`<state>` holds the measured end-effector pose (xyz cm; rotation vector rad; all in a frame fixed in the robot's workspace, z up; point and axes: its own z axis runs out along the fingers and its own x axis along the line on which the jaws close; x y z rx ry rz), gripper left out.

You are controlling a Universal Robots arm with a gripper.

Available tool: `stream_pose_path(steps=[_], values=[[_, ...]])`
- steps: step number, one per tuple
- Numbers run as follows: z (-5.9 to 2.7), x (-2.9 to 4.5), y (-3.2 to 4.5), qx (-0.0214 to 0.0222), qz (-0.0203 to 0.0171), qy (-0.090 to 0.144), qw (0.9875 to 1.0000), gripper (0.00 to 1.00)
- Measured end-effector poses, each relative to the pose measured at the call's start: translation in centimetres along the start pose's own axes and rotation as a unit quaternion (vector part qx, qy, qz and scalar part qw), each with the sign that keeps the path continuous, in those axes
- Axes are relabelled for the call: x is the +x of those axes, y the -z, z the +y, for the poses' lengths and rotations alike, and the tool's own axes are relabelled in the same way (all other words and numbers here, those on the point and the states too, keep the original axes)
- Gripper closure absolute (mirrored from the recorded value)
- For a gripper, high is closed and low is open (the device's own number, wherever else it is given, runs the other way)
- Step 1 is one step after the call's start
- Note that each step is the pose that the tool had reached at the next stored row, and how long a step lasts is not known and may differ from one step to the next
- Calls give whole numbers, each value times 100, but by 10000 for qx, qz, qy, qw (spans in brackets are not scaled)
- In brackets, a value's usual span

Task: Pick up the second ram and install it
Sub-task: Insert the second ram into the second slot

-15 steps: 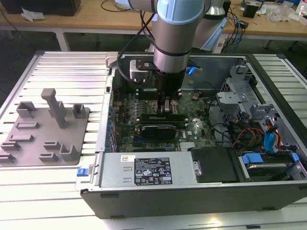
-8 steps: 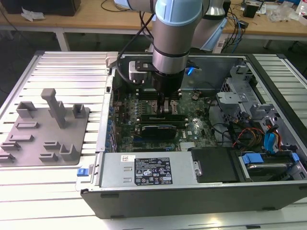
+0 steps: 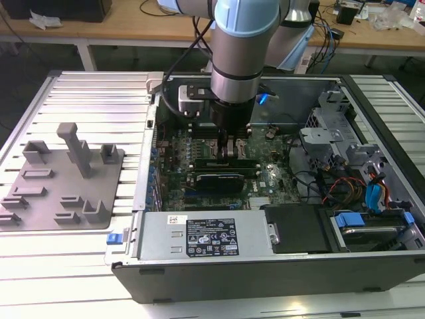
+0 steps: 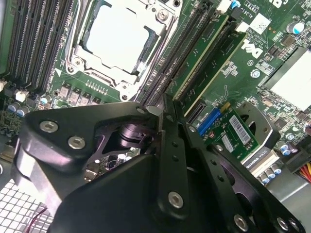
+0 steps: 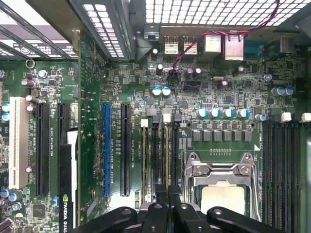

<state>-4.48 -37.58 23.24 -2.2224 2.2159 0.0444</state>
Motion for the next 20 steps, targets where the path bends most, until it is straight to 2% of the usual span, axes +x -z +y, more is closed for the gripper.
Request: stream_pose_path(steps=[4,8,13,19,20], values=[[0,-1,3,3,-6,-3,10000,91],[0,0,4,2,-41,-22,10000,91],[21,7,-29,25,-41,-20,10000,91],[40,8,-50,22,-41,-22,10000,91],[41,8,-51,24,-41,-23,10000,84]])
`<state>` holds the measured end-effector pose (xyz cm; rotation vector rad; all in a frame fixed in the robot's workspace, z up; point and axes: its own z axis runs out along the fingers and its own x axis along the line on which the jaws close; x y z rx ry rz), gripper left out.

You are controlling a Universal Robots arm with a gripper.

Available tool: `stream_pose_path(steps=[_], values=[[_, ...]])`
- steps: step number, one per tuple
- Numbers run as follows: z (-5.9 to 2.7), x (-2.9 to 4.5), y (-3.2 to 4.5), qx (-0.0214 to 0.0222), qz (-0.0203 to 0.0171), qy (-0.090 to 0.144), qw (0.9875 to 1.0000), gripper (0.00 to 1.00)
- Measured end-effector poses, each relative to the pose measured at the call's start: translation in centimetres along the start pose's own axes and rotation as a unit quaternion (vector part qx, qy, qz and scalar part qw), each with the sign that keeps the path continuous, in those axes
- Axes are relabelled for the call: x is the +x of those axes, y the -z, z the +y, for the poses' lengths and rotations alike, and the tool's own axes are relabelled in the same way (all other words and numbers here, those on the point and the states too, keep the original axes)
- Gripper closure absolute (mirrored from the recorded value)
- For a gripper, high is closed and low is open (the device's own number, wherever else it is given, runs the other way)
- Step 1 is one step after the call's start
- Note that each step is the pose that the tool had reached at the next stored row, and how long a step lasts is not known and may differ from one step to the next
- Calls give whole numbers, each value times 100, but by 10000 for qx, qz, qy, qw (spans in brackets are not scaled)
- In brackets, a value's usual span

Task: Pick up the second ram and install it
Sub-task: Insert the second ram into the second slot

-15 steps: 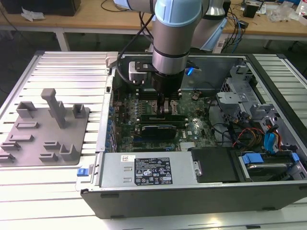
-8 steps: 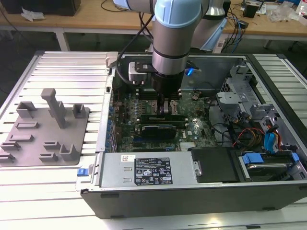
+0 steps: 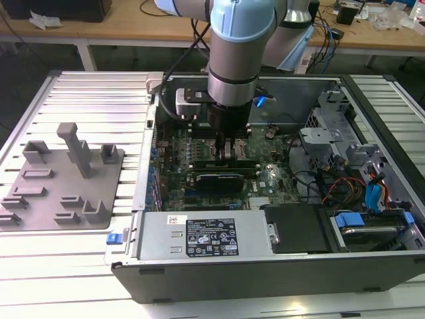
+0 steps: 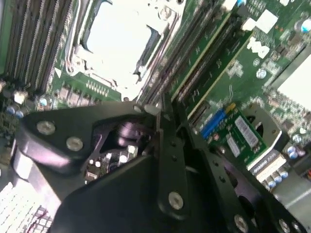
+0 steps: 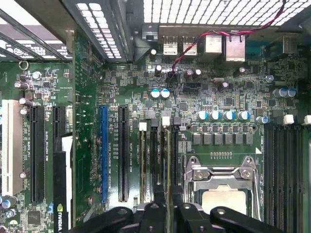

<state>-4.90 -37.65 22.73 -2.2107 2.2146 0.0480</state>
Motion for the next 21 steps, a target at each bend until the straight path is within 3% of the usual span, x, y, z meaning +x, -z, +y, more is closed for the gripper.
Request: stream_pose_path(steps=[1,4,8,11,14,17,19,21], values=[[-1,0,0,0,1,2,10000,84],[0,-3,106,0,0,1,10000,84],[3,-9,315,0,0,1,10000,84],[-13,-10,326,-1,0,3,10000,84],[-99,-10,328,0,1,2,10000,84],[-127,-10,328,0,0,1,10000,84],[-145,-10,329,0,0,2,10000,92],[-154,-10,329,0,0,2,10000,92]])
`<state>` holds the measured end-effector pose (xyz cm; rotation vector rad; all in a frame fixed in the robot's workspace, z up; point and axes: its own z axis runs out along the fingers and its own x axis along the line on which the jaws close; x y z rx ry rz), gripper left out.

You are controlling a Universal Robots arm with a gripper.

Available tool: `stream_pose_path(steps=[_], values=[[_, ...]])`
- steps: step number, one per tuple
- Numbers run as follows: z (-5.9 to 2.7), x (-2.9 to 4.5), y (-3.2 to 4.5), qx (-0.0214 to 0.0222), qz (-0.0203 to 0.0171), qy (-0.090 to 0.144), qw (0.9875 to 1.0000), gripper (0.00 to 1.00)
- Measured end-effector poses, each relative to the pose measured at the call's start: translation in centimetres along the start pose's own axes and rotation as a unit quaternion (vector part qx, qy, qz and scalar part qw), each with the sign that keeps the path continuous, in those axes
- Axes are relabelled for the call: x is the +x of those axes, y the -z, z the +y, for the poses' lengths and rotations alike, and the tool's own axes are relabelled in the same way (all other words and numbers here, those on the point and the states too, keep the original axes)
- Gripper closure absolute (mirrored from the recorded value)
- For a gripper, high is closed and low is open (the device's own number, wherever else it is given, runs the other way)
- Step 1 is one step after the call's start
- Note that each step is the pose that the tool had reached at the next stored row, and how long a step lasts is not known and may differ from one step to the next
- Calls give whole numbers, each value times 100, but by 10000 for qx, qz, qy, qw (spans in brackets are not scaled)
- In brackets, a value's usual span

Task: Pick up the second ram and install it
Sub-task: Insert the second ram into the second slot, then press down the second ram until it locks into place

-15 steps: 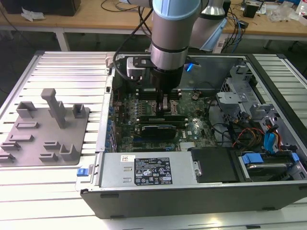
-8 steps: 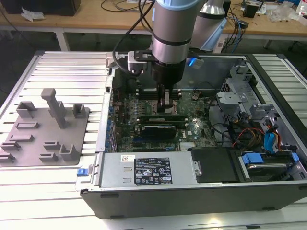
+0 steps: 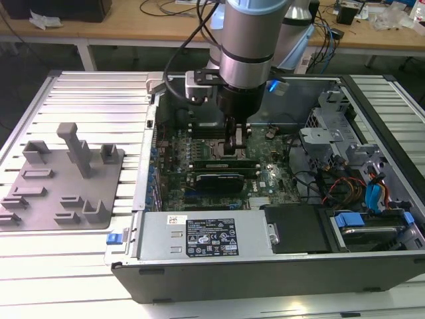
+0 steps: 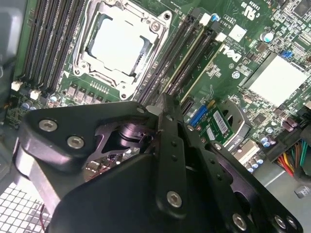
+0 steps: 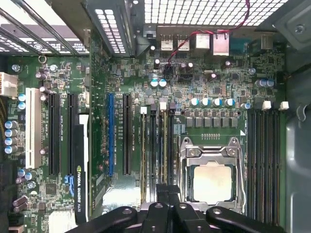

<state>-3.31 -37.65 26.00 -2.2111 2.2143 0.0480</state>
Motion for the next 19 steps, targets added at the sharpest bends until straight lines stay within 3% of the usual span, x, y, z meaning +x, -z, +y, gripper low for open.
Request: stream_pose_path(steps=[16,19], values=[[-117,0,2,0,0,0,10000,92],[-201,0,2,-4,9,0,10000,92]])
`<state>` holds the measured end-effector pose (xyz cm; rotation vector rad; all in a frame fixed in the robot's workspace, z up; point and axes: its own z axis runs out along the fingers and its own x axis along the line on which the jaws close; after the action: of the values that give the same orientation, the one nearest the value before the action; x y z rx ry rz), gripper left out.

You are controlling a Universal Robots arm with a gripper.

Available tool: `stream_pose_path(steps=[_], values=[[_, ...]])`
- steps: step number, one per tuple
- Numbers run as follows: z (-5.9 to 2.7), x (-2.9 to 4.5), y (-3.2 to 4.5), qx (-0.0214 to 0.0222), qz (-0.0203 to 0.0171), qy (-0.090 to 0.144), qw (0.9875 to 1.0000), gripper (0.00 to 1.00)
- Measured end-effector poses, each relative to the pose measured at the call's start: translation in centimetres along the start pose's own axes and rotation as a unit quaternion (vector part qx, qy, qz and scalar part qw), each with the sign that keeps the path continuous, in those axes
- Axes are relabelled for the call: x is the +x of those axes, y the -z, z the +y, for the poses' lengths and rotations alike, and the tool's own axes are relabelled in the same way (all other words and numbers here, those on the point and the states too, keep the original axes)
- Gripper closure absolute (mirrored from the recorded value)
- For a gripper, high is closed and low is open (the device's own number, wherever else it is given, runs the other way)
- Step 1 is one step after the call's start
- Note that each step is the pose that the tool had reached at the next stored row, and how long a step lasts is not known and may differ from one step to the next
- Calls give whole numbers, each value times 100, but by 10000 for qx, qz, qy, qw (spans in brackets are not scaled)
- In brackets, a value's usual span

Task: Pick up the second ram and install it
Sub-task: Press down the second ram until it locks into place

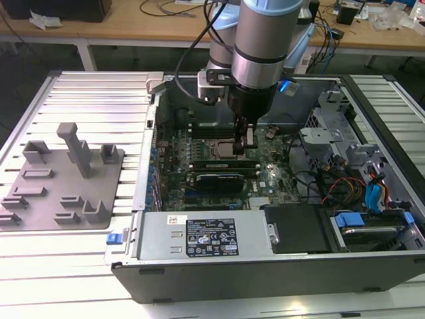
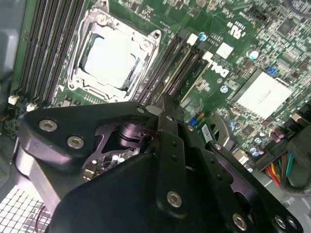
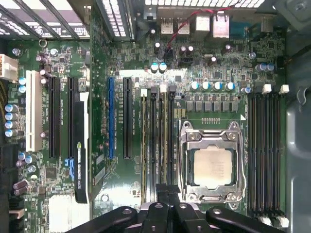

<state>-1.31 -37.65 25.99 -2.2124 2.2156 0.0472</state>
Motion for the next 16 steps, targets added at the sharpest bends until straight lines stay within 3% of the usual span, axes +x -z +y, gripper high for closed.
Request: stream_pose_path(steps=[3,9,12,16], values=[[-118,0,0,-9,2,0,10000,92],[-256,-1,1,-18,2,-1,10000,92],[-276,0,-3,-19,1,-1,10000,92],[-315,2,-78,-19,2,-1,10000,92]])
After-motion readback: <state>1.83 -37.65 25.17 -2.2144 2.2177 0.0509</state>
